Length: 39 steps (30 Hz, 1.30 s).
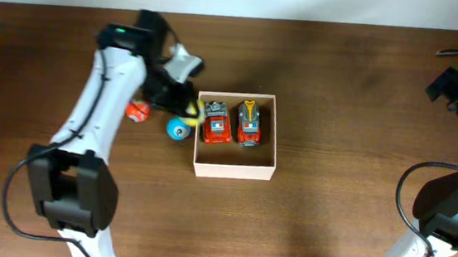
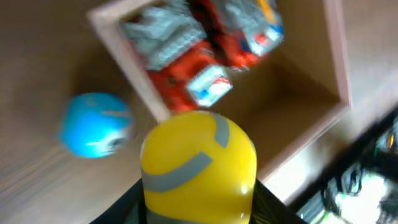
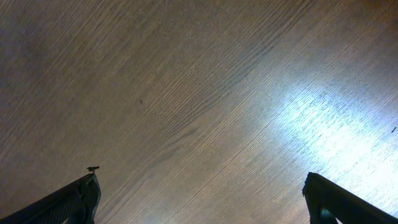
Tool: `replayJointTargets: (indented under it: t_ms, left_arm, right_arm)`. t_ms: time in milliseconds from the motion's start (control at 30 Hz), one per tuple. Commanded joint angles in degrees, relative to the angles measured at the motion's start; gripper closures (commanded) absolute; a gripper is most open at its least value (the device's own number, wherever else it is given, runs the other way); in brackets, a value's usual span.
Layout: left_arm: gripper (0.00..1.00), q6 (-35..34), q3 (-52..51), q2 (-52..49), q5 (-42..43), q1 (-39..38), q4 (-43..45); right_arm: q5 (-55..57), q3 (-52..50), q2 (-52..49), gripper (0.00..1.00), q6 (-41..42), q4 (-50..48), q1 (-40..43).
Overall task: Pack container
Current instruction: 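Carry the yellow ball right and drop it into the box's front-left corner, then move the left gripper back to the orange-red ball and grasp it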
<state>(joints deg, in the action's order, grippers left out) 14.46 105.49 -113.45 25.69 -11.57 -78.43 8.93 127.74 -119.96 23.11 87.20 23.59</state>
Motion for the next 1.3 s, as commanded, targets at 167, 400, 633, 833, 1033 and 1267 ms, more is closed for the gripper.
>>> replayJointTargets:
  t_ms: [167, 400, 633, 833, 1033, 1267]
  left_arm:
    - [0.62, 4.7, 0.9, -0.7, -9.2, -11.1, -2.9]
    - [0.63, 4.7, 0.5, -1.0, -15.4, -15.3, -2.4]
    - [0.62, 4.3, 0.2, -1.0, -18.5, -14.9, -3.0]
    - [0.33, 4.3, 0.2, -1.0, -18.5, -14.9, -3.0]
    - [0.25, 4.3, 0.2, -1.0, -18.5, -14.9, -3.0]
    - [0.25, 1.8, 0.2, -1.0, -21.0, -14.1, -0.7]
  right_arm:
    - [0.1, 1.1, 1.6, 0.01, -0.2, 0.0, 0.0]
    - [0.1, 1.1, 1.6, 0.01, -0.2, 0.0, 0.0]
    - [0.1, 1.1, 1.6, 0.01, -0.2, 0.0, 0.1]
    - [0.1, 1.1, 1.6, 0.01, -0.2, 0.0, 0.0]
    - [0.1, 1.1, 1.6, 0.01, -0.2, 0.0, 0.0]
    - [0.1, 1.1, 1.6, 0.01, -0.2, 0.0, 0.0]
